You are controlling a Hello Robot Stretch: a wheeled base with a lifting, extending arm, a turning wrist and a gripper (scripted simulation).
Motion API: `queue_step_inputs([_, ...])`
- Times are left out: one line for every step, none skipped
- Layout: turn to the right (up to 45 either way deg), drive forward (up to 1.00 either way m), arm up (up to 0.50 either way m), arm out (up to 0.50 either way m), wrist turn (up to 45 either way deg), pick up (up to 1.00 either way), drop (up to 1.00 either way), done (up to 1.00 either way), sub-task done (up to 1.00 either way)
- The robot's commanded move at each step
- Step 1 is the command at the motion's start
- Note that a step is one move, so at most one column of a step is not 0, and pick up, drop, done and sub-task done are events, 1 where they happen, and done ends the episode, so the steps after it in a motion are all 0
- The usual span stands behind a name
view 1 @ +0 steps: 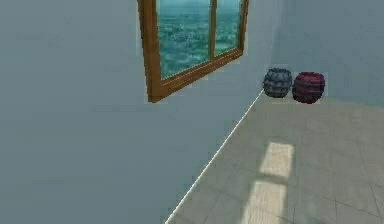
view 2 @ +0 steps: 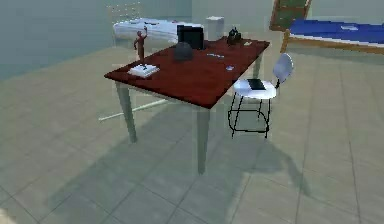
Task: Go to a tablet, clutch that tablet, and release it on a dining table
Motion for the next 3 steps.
queue_step_inputs([45.0, 0.00, 0.00, 0.00, 0.0, 0.00, 0.00, 0.00, 0.00])
queue_step_inputs([45.0, 0.00, 0.00, 0.00, 0.0, 0.00, 0.00, 0.00, 0.00])
queue_step_inputs([42.0, 0.00, 0.00, 0.00, 0.0, 0.00, 0.00, 0.00, 0.00])
